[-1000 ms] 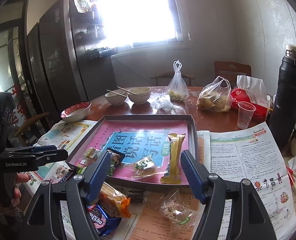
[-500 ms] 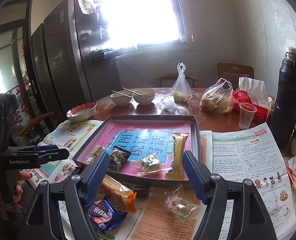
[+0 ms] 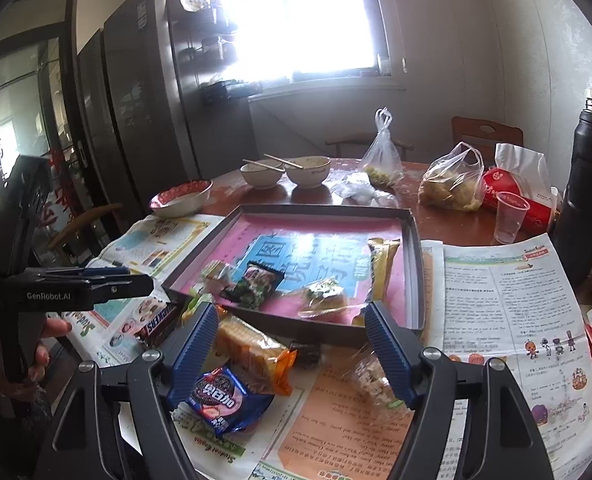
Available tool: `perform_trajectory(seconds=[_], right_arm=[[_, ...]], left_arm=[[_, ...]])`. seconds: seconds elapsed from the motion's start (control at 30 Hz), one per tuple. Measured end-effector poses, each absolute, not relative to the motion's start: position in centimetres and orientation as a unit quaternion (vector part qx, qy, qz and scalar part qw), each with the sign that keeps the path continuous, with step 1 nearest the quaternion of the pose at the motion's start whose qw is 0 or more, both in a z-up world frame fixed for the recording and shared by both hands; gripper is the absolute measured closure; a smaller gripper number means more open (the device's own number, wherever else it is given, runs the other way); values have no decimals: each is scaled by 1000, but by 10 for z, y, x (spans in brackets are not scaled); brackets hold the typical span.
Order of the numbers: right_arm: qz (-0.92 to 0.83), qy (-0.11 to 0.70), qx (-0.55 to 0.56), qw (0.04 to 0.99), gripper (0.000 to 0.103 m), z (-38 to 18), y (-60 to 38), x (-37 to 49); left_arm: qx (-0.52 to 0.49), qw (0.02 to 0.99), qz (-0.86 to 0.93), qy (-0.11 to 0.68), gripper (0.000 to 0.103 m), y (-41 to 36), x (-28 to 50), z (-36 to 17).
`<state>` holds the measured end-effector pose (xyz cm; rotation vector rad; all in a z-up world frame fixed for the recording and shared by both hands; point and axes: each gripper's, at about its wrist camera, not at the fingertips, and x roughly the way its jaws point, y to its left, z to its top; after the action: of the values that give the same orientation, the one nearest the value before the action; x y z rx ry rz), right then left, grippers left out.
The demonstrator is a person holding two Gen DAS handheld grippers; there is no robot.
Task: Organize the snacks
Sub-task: 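Grasp the blue Oreo pack with the right gripper while the left grasps the green-handled clear bag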
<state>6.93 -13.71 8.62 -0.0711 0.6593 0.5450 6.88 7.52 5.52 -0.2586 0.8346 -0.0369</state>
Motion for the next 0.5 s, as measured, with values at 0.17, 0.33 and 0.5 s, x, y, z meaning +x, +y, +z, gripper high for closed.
perform_trajectory(seconds=[0.17,0.33,0.5], right_arm=[[272,328,-35,904,28,81,-133,68],[280,332,-43,900,28,77,-127,64],[289,333,-49,896,28,75,-121,61]], left_arm=[[-122,905,-17,408,33,75,67,53],[-123,903,-17,412,33,76,66,51],[-121,901,-25,415,33,73,66,49]])
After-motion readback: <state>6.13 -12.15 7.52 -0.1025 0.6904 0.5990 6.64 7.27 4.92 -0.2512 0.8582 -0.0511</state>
